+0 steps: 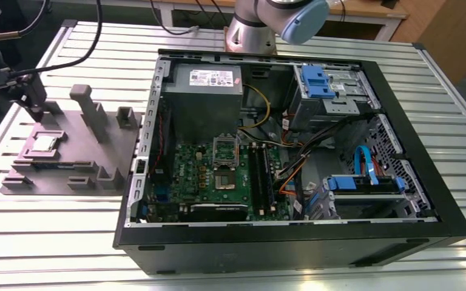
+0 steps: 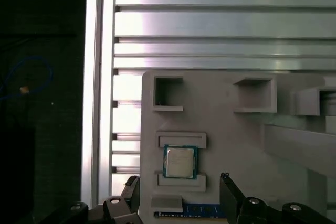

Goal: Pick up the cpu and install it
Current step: 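Pick up the cpu and move it towards the insertion slot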

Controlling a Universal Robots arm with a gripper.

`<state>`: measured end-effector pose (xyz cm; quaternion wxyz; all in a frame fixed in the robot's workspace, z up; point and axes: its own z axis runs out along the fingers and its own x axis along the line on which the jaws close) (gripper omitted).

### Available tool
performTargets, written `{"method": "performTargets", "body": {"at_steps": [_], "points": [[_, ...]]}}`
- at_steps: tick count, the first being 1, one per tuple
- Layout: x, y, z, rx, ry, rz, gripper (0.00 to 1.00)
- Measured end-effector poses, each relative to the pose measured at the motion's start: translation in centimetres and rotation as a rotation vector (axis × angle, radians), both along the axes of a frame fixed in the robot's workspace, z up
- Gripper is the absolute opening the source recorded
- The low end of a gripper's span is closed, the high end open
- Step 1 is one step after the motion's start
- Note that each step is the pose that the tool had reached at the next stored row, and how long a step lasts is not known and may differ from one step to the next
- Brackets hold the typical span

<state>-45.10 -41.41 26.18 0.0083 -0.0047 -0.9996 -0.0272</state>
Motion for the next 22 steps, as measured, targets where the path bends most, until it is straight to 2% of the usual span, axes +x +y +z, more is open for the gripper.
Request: {"method": "performTargets", "body": {"at_steps": [3,5,8,15,17,18,22], "points": [[0.32,0.0,-0.37,0.0001,0.0004,-0.006,0.71],[0.59,0.0,-0.68,0.0001,0.0037,-0.007,0.71],[0.9,0.0,-1.23,0.0001,0.0052,-0.008,0.71],[0.97,-0.05,-2.48,-0.0005,0.0069,-0.007,0.71],[0.98,-0.06,-2.6,-0.0114,0.0071,-0.007,0.71],[0.98,-0.06,-2.75,-0.0138,0.0071,-0.007,0.71],[0.97,-0.06,-3.49,-0.0137,0.0071,-0.007,0.71]]}}
